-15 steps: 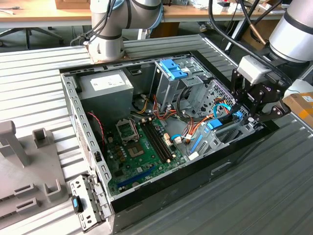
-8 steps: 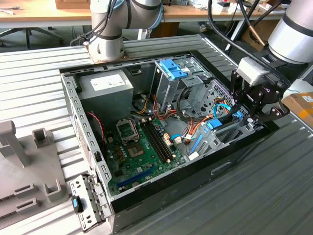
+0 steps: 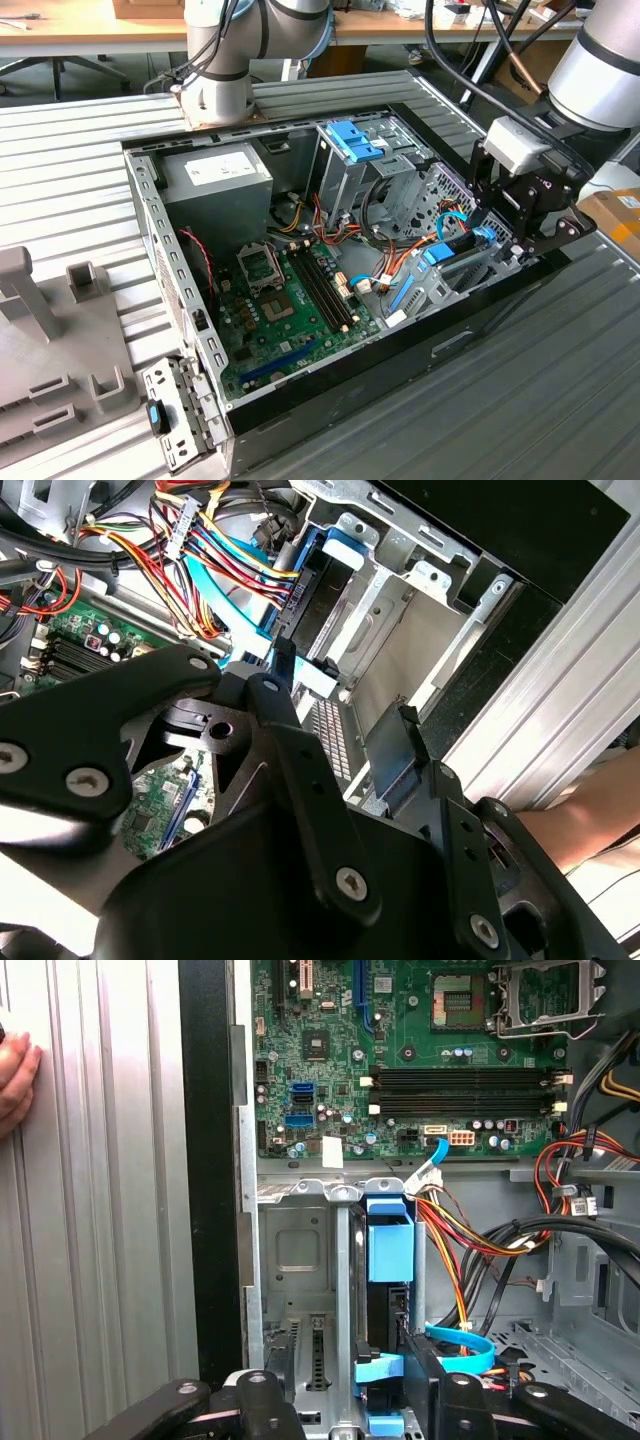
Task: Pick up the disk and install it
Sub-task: 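Insert the first disk wire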
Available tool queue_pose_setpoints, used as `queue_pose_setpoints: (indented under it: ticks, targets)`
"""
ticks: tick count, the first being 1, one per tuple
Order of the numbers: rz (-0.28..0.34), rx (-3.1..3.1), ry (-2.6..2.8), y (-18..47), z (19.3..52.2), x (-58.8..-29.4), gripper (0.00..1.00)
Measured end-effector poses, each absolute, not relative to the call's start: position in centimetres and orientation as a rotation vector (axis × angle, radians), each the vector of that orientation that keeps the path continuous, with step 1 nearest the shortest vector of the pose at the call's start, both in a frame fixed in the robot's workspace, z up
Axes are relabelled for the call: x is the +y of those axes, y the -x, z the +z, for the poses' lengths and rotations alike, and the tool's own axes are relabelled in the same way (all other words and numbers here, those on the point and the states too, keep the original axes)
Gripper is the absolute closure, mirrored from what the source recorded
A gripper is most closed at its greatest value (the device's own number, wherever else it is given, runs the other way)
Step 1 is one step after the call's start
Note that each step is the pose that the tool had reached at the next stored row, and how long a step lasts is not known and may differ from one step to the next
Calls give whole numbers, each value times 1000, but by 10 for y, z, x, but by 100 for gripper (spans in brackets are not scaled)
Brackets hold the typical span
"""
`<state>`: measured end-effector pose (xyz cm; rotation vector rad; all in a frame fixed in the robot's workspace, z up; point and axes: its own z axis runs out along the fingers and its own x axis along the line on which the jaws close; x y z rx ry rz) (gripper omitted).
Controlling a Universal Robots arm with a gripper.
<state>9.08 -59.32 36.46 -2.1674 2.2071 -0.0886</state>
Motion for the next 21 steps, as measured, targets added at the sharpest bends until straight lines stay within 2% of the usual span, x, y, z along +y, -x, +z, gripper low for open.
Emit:
queue_pose_setpoints:
  ticks: [5,10,11,21]
  targets:
    - [-89,2207,2167,-91,364,-593,46]
    - [-89,2207,2167,-91,364,-593,77]
    - [-89,2207,2167,-91,364,-593,89]
    - [-88,2207,2167,-91,364,-593,89]
